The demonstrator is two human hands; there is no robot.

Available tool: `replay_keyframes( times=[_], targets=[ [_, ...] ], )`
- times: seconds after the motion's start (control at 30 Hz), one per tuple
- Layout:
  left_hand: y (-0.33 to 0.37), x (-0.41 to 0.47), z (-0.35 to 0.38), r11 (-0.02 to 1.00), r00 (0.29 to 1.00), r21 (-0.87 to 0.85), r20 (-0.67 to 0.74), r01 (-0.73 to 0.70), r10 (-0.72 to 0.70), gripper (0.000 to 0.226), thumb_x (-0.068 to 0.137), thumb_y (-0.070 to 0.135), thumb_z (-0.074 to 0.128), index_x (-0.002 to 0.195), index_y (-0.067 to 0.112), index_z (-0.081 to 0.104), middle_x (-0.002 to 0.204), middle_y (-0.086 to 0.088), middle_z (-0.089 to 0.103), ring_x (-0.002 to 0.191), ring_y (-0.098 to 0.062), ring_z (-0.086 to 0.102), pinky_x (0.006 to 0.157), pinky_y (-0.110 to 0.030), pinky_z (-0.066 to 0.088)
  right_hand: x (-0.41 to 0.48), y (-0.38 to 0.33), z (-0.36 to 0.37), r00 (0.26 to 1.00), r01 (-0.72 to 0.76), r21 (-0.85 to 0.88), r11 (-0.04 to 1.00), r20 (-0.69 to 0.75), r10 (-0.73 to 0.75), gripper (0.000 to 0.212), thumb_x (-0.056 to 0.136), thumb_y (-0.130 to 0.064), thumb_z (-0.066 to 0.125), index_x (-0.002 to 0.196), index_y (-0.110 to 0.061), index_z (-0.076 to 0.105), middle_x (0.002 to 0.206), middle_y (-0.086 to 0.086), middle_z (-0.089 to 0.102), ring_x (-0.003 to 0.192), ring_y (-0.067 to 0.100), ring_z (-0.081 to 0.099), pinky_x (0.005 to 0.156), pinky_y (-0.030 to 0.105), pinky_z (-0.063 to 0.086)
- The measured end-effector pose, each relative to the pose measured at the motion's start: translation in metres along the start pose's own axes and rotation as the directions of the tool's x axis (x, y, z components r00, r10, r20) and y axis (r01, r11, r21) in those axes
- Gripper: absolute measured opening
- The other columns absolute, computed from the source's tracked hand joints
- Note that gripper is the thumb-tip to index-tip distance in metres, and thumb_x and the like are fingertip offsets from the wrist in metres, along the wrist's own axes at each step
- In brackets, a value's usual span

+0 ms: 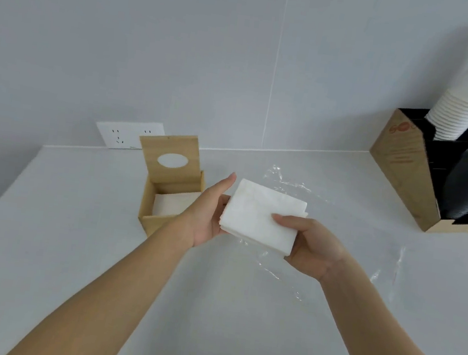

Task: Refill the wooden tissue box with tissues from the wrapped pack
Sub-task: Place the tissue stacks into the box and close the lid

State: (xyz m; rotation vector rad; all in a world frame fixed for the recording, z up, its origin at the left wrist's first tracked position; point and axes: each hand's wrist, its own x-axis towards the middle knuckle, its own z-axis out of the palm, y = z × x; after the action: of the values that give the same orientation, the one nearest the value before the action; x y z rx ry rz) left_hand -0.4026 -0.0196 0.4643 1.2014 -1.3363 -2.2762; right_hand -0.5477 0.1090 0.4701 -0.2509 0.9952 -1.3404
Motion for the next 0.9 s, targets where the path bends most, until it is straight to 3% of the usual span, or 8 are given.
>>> replay_keyframes(
  times=[0.07,0.17,0.23,0.33,0.43,0.6,0.77,0.9],
  targets=[
    [0.001,-0.01,-0.018,0.999,0.999,-0.016,-0.016,-0.037,0.037,0.047,0.084,0.056,0.052,0.077,0.011,0.066,0.06,0.001,0.067,0.054,-0.013,0.065,0.048,-0.018,0.048,0.008,0.007,0.016,0.999,-0.02,-0.024,1.0,0.025,0.02,0.034,0.076,-0.001,0.061,0.11,-0.006,0.063,0.096,0.009,0.074,0.08,0.023,0.072,0.054,0.027,0.056],
    [-0.001,-0.019,-0.039,0.994,0.994,-0.034,-0.024,-0.105,0.104,0.031,0.085,0.044,0.059,0.071,0.023,0.076,0.074,0.006,0.074,0.069,-0.011,0.071,0.075,-0.032,0.054,0.018,0.015,0.034,0.998,-0.029,-0.041,0.999,0.055,0.031,0.04,0.073,-0.001,0.062,0.113,-0.005,0.062,0.096,0.008,0.074,0.081,0.022,0.072,0.056,0.027,0.056],
    [0.0,-0.027,-0.05,0.991,0.991,-0.033,-0.038,-0.126,0.125,0.027,0.087,0.037,0.061,0.067,0.029,0.077,0.075,0.009,0.075,0.071,-0.009,0.071,0.084,-0.036,0.051,0.025,0.02,0.046,0.997,-0.035,-0.064,0.997,0.067,0.039,0.04,0.074,-0.001,0.062,0.114,-0.005,0.063,0.1,0.008,0.073,0.085,0.022,0.072,0.061,0.028,0.058],
    [0.003,-0.039,-0.063,0.994,0.991,-0.008,-0.086,-0.108,0.107,0.018,0.087,0.035,0.061,0.091,0.023,0.074,0.094,0.005,0.075,0.085,-0.009,0.07,0.085,-0.03,0.051,0.035,0.026,0.062,0.996,-0.04,-0.093,0.995,0.079,0.047,0.035,0.079,0.001,0.059,0.113,-0.006,0.063,0.1,0.007,0.073,0.086,0.021,0.072,0.065,0.029,0.059],
    [0.006,-0.046,-0.072,0.996,0.988,0.005,-0.128,-0.091,0.091,0.036,0.086,0.037,0.061,0.116,0.016,0.063,0.114,-0.001,0.069,0.105,-0.015,0.064,0.093,-0.03,0.049,0.043,0.029,0.075,0.995,-0.044,-0.102,0.994,0.089,0.053,0.032,0.079,0.001,0.059,0.11,-0.008,0.064,0.097,0.007,0.074,0.084,0.021,0.072,0.065,0.03,0.059],
    [0.01,-0.055,-0.094,0.994,0.989,-0.025,-0.098,-0.111,0.108,0.025,0.085,0.033,0.064,0.103,0.018,0.068,0.099,0.002,0.074,0.091,-0.012,0.069,0.079,-0.026,0.053,0.056,0.036,0.096,0.993,-0.064,-0.133,0.989,0.088,0.076,0.04,0.078,-0.001,0.061,0.118,-0.008,0.061,0.103,0.009,0.071,0.088,0.024,0.071,0.062,0.03,0.058],
    [0.01,-0.051,-0.109,0.992,0.974,-0.011,-0.192,-0.127,0.123,0.025,0.083,0.023,0.068,0.106,0.012,0.066,0.111,-0.006,0.07,0.101,-0.02,0.065,0.09,-0.033,0.051,0.067,0.039,0.109,0.996,-0.051,-0.154,0.987,0.062,0.061,0.039,0.08,-0.002,0.061,0.118,-0.007,0.061,0.109,0.011,0.07,0.093,0.027,0.069,0.067,0.032,0.059],
    [0.016,-0.047,-0.113,0.988,0.956,-0.046,-0.264,-0.146,0.129,0.028,0.081,0.022,0.069,0.108,0.012,0.066,0.105,-0.005,0.071,0.092,-0.018,0.067,0.073,-0.029,0.053,0.074,0.037,0.114,1.0,0.015,-0.188,0.982,0.006,-0.014,0.035,0.079,-0.002,0.062,0.114,-0.005,0.062,0.106,0.01,0.07,0.094,0.026,0.068,0.068,0.032,0.057]
  ],
)
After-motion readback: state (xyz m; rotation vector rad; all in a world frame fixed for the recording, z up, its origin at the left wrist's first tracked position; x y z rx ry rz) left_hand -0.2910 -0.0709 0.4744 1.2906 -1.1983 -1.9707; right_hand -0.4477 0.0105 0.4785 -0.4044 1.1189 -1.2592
